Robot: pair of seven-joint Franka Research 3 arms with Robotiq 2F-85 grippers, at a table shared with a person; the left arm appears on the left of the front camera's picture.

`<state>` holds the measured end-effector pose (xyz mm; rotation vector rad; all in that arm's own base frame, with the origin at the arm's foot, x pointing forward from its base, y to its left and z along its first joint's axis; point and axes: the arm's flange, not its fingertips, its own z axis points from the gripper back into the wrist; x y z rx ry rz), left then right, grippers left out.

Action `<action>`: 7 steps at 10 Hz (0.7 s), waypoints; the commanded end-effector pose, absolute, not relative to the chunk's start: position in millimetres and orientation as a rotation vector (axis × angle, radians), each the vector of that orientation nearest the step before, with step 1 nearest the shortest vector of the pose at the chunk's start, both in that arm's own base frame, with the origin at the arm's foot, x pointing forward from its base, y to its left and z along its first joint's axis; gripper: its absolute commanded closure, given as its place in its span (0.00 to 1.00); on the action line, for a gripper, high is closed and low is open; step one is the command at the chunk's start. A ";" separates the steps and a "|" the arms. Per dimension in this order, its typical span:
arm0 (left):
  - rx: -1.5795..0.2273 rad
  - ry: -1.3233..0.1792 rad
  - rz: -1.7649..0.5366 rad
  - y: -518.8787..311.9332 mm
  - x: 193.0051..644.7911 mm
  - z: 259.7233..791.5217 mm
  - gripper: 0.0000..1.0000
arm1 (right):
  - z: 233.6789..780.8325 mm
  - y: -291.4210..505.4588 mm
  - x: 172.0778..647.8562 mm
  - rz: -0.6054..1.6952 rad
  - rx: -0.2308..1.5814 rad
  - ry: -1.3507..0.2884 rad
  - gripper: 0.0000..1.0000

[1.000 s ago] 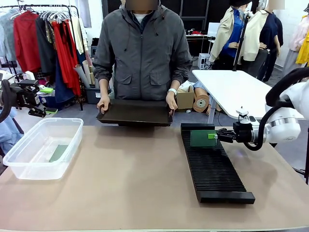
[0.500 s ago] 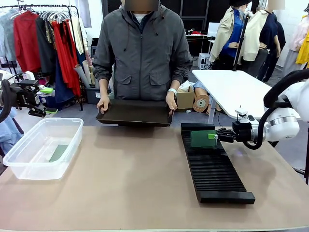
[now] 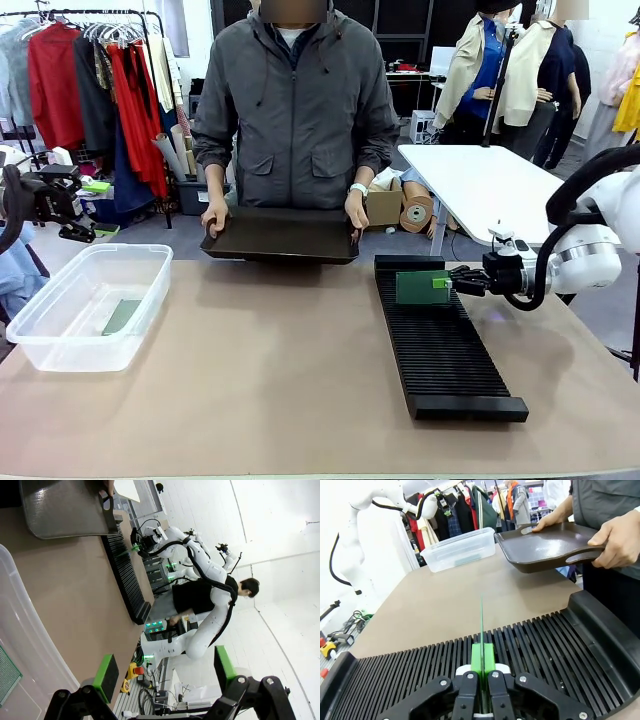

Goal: Sort PCBs into racks and boxes based on the side picked up.
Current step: If the short side of the Blank PCB is picked up, insert it into the PCB Rack ; if the long side is picked up, place it in the Organizing box.

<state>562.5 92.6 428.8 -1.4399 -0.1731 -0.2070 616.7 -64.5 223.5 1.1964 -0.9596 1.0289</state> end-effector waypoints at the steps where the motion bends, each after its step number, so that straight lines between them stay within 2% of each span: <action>1: -1.446 -0.169 -0.212 93.6 561.2 429.9 0.00 | 218.3 -63.7 611.6 1.069 1.159 -0.978 1.00; 7: -1.446 -0.169 -0.212 93.6 561.2 429.9 0.00 | 198.4 -63.8 618.0 1.084 1.193 -0.970 1.00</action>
